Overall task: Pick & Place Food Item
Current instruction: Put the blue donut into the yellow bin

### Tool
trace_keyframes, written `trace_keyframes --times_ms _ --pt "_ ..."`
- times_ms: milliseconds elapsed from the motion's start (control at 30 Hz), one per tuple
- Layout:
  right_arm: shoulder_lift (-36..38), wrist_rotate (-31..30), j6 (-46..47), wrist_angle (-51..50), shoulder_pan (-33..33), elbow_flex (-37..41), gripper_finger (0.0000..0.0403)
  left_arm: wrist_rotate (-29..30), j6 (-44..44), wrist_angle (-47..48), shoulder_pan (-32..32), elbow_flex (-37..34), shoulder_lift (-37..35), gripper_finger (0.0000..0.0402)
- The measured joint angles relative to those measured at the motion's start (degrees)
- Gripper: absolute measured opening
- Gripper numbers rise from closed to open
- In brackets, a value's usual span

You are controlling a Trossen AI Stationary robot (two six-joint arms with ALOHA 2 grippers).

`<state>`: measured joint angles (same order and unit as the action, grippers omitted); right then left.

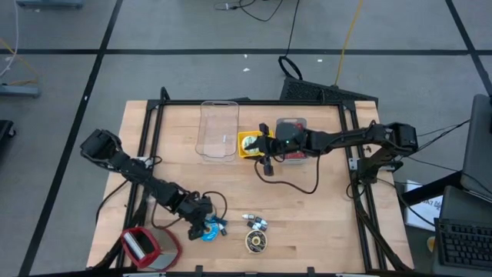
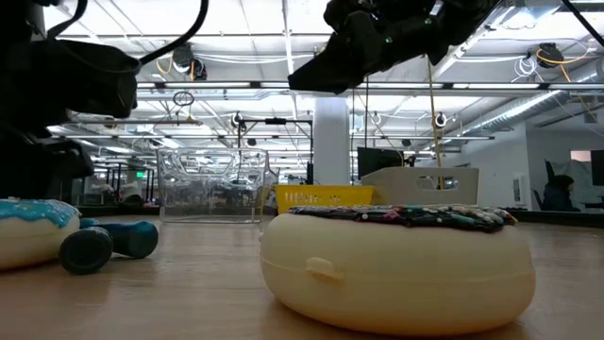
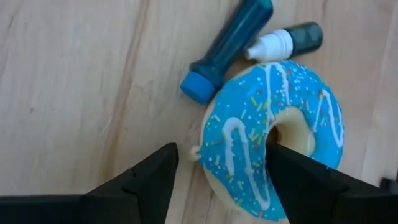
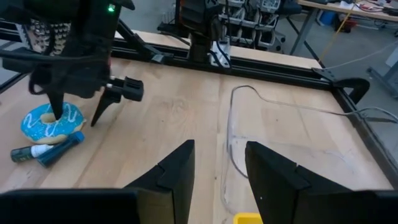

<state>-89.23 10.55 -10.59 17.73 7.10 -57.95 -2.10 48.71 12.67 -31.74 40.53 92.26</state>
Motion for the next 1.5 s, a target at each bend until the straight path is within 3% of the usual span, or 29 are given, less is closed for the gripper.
trace_keyframes --times_ms 200,467,600,700,833,1067,1133,1300,1500 --pt "0.00 0.02 -0.13 -0.42 -0.88 0.00 0.0130 0.42 -1.84 0.69 -0.48 -0.26 -1.63 0.0224" --pt "0.00 0.02 0.45 -1.47 -0.86 0.00 0.0130 -4.95 -4.00 2.42 -0.51 -0.52 -8.38 0.0091" --pt "0.00 0.03 0.52 -2.86 -0.84 0.00 0.0130 -3.15 -4.81 4.90 -0.43 -0.52 -13.45 0.0026" --pt "0.00 0.04 2.12 -3.06 -0.86 0.00 0.0130 2.47 -6.44 6.99 -0.49 -0.52 -17.69 0.0012" --pt "0.00 0.04 3.83 -2.21 -0.84 0.00 0.0130 15.16 -13.58 9.18 0.28 -0.45 -22.57 0.0033" --pt "0.00 0.09 6.47 -1.10 -0.84 0.00 0.0130 47.41 -34.12 3.58 4.88 -0.45 -26.89 0.0032" --pt "-0.03 0.09 8.37 0.44 -0.84 0.00 0.0130 53.82 -41.56 -0.46 7.16 -0.45 -26.86 0.0029" --pt "-2.34 0.07 14.09 8.83 -0.84 0.00 0.0130 57.47 -57.58 -9.86 13.39 -0.43 -26.71 0.0031" --pt "-8.22 0.03 16.85 20.49 -0.46 -0.01 0.0164 52.66 -66.72 -14.85 19.66 -0.39 -24.64 0.0028"
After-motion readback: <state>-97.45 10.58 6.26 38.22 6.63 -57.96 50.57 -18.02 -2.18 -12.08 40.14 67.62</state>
